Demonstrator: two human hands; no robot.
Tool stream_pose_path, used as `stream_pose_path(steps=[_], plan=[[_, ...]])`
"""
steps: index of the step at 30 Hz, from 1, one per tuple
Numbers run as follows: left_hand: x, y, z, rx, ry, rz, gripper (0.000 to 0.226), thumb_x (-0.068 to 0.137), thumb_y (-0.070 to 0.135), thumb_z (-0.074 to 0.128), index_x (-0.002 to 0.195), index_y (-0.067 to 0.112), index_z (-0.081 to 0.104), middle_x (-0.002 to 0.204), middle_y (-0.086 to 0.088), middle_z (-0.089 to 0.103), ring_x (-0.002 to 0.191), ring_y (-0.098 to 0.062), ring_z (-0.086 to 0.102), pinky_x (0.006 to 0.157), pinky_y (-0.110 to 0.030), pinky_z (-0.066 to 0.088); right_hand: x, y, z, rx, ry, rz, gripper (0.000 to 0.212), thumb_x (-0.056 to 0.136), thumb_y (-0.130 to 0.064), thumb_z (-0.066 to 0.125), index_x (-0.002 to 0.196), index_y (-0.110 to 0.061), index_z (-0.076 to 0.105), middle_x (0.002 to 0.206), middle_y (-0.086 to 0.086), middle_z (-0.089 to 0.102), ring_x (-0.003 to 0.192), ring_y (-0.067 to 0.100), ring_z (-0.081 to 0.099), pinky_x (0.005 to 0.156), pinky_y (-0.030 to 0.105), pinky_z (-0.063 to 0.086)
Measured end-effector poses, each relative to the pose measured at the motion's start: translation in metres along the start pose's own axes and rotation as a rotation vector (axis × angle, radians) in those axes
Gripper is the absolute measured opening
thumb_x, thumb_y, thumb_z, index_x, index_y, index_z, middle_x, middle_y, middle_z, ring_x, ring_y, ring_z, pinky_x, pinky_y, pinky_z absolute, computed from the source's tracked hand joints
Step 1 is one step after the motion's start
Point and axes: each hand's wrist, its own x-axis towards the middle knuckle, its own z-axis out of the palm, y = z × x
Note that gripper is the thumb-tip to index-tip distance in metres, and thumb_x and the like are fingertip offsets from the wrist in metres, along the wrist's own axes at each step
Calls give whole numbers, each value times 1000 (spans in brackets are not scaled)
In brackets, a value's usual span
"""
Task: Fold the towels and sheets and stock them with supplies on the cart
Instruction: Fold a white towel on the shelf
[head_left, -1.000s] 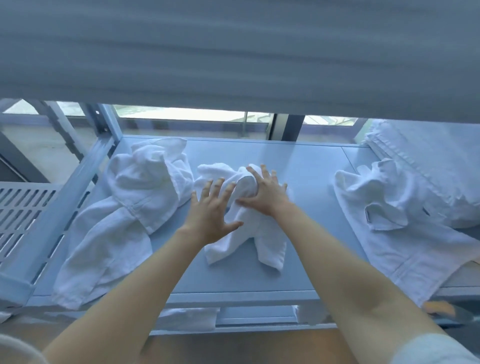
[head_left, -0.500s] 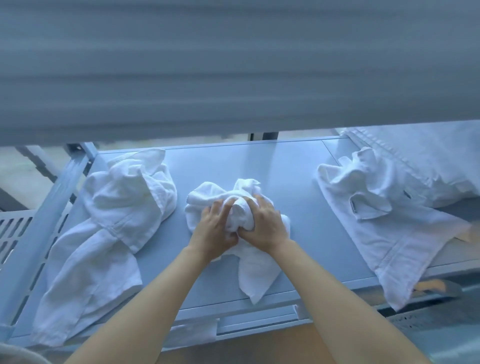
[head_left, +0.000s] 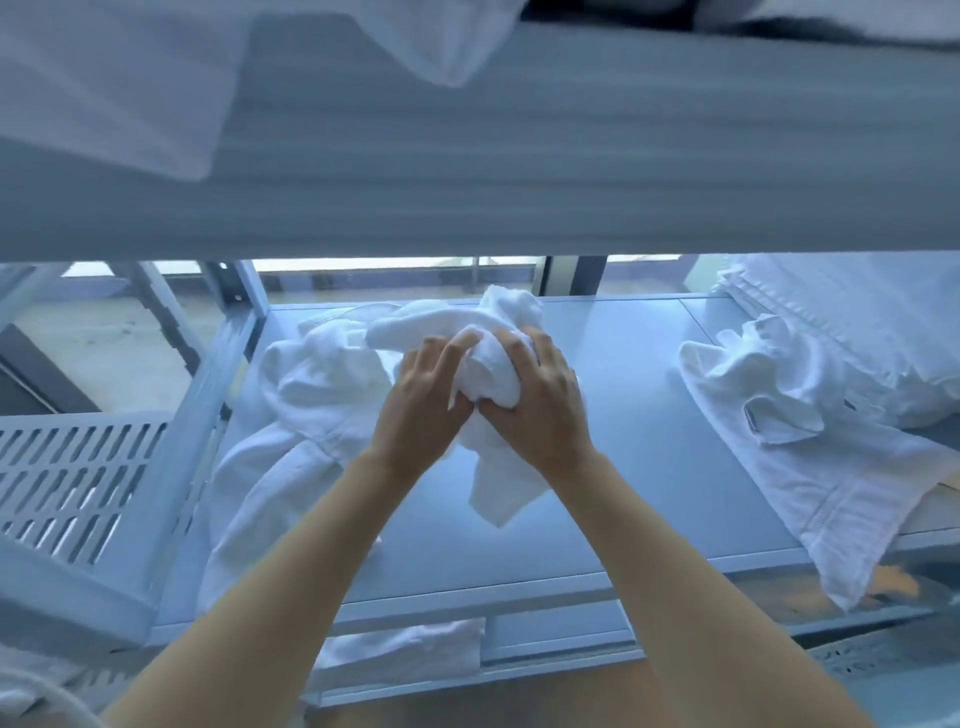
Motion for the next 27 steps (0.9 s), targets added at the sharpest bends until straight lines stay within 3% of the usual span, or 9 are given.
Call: stream_pose_path(steps=[8, 11, 15, 17, 20, 27], plan=[[-35, -75, -119, 226, 135, -67, 69, 89, 22, 70, 149, 34, 37, 132, 0, 50, 112, -33, 53, 80, -42, 51, 30, -124, 69, 144, 17, -111, 75, 74, -48, 74, 143, -29, 49, 143, 4, 48, 125, 32, 53, 86, 50, 53], [-65, -111, -134, 318, -3, -163, 72, 87, 23, 70, 151, 32, 38, 140, -5, 50, 117, -36, 53, 90, -52, 52, 15, -144, 115, 66, -123, -81, 85, 75, -54, 73, 151, -33, 39, 159, 7, 32, 139, 36, 39, 94, 51, 47], [-121, -149, -125, 257, -316, -312, 85, 87, 42, 74, 159, 40, 29, 162, -6, 36, 147, -32, 34, 113, -53, 38, -31, -138, 170, -77, -475, 0, 98, 85, -65, 61, 162, -37, 7, 171, 4, -5, 156, 32, 10, 119, 59, 22], [-143, -157, -117, 151, -363, -335, 89, 87, 46, 75, 159, 42, 22, 167, -7, 27, 154, -31, 23, 119, -53, 31, -43, -133, 179, -66, -516, 2, 97, 87, -64, 57, 162, -38, 1, 171, 1, -11, 158, 29, -2, 121, 63, 13], [-144, -154, -115, 148, -363, -373, 91, 88, 57, 70, 161, 45, 17, 170, -3, 18, 155, -29, 18, 119, -55, 32, -37, -130, 173, -38, -571, 3, 97, 87, -64, 55, 161, -42, -4, 170, -3, -13, 158, 26, -7, 122, 65, 7], [-98, -106, -120, 245, -235, -191, 85, 84, 58, 67, 157, 37, 30, 168, 0, 24, 153, -31, 23, 115, -61, 32, -22, -104, 119, 109, -403, 26, 93, 87, -69, 58, 160, -48, 5, 171, -7, 0, 158, 22, 4, 122, 61, 13]])
